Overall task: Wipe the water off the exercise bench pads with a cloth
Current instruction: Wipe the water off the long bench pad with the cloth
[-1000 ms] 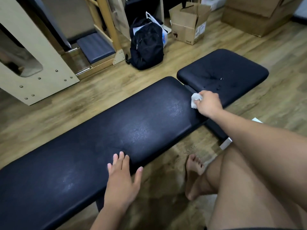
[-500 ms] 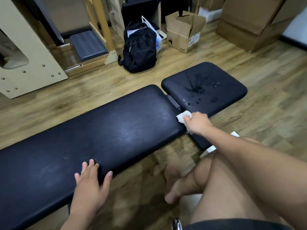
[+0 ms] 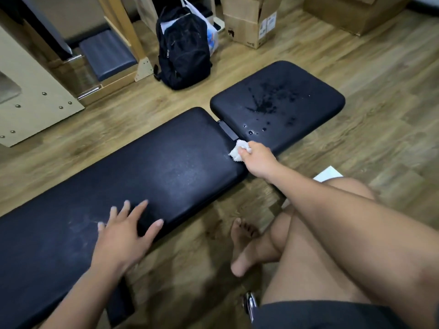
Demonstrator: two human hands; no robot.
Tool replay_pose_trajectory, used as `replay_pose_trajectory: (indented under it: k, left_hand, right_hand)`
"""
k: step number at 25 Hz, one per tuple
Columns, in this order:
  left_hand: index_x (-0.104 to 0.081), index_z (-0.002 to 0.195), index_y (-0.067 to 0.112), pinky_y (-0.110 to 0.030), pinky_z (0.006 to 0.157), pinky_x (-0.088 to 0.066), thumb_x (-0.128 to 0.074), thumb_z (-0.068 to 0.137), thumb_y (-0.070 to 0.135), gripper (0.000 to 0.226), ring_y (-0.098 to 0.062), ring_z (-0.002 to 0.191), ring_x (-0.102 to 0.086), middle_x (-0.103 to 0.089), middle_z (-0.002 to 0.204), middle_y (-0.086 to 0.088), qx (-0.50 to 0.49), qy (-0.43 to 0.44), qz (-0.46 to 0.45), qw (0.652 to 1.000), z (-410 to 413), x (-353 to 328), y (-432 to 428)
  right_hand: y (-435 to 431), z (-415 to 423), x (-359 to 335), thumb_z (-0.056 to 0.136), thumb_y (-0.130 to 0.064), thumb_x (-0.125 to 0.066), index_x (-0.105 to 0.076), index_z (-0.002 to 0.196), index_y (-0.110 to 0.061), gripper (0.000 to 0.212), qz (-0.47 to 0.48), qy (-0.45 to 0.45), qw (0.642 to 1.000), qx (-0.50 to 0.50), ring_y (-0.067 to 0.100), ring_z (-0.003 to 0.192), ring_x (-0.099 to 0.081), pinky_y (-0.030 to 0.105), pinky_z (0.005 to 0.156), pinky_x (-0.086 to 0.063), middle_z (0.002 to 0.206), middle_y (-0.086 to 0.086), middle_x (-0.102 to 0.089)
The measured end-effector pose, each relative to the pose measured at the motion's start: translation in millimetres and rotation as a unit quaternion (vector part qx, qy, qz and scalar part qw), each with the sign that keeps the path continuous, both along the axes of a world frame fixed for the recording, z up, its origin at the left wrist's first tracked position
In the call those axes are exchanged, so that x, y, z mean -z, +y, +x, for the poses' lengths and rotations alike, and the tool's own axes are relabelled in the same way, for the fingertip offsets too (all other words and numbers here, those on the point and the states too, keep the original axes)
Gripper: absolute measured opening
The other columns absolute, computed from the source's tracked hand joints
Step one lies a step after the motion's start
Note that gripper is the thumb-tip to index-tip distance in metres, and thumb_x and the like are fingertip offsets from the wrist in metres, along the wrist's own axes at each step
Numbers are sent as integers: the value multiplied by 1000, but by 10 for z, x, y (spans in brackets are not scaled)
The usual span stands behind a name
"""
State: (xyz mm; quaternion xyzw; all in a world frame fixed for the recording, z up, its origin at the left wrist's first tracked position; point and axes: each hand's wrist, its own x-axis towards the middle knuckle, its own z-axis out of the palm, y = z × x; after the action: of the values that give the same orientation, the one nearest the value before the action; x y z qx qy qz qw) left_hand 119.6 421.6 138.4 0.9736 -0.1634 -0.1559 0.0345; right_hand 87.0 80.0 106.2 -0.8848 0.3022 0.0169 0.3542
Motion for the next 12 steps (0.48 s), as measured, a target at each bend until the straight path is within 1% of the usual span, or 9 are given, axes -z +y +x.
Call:
replay_pose_trajectory:
  k: [1, 3, 5, 7, 9, 10, 11, 12]
  left_hand:
    - [-24, 152, 40, -58, 116, -20, -31, 84, 77, 78, -34, 149, -13, -22, 162, -7, 25, -2, 13, 1000, 88, -12, -153]
    - [-7, 153, 46, -60, 116, -17, -30, 82, 82, 83, -37, 149, -5, -8, 165, -3, 39, 16, 35, 999, 269, -7, -471]
    - [7, 152, 48, -63, 115, -17, -35, 74, 88, 97, -42, 148, 0, 3, 165, -1, 23, 50, 80, 995, 462, 29, -686]
    - [15, 150, 47, -67, 112, -20, -50, 62, 92, 118, -45, 147, 2, 12, 164, 2, -18, 93, 110, 989, 673, 93, -774]
    - [18, 149, 46, -66, 111, -25, -63, 52, 89, 134, -49, 145, 3, 19, 162, 1, -38, 131, 110, 985, 818, 155, -808]
    - [19, 149, 46, -66, 111, -27, -67, 50, 87, 137, -51, 144, 3, 21, 162, -1, -40, 139, 104, 984, 860, 170, -822]
    - [18, 149, 45, -66, 111, -27, -70, 50, 85, 138, -52, 144, 4, 21, 161, -2, -40, 144, 99, 984, 867, 166, -827]
    - [18, 149, 46, -66, 111, -27, -71, 51, 83, 138, -52, 144, 6, 22, 161, -3, -41, 145, 95, 984, 852, 152, -833]
  right_hand:
    - [-14, -46, -2, 96, -27, -46, -59, 113, -7, 28, -16, 13, 1000, -16, 34, 109, -54, 34, 84, -43, 116, 15, -62]
    - [-19, -86, -73, 90, -19, -50, -64, 103, -15, 19, -33, 24, 999, -28, 32, 97, -58, 30, 73, -45, 104, 12, -67]
    - [52, -67, -127, 88, -15, -51, -62, 101, -14, 17, -44, 24, 999, -20, 34, 98, -57, 29, 71, -41, 103, 12, -66]
    - [225, -2, -74, 86, -10, -50, -57, 102, -12, 17, -60, -14, 998, -9, 34, 101, -55, 32, 76, -41, 108, 12, -62]
    - [430, 133, -2, 79, -2, -52, -56, 101, -12, 25, -73, -100, 991, -55, 28, 105, -50, 33, 85, -43, 114, 8, -54]
    - [505, 282, 35, 75, 1, -54, -55, 103, -12, 30, -85, -122, 984, -93, 26, 111, -46, 34, 91, -42, 118, 7, -49]
    - [556, 485, 65, 74, 3, -56, -54, 106, -11, 36, -100, -109, 981, -124, 26, 119, -41, 33, 96, -39, 124, 9, -44]
    - [582, 732, 74, 74, 4, -57, -52, 111, -11, 40, -117, -68, 982, -134, 27, 127, -34, 35, 102, -36, 130, 11, -40]
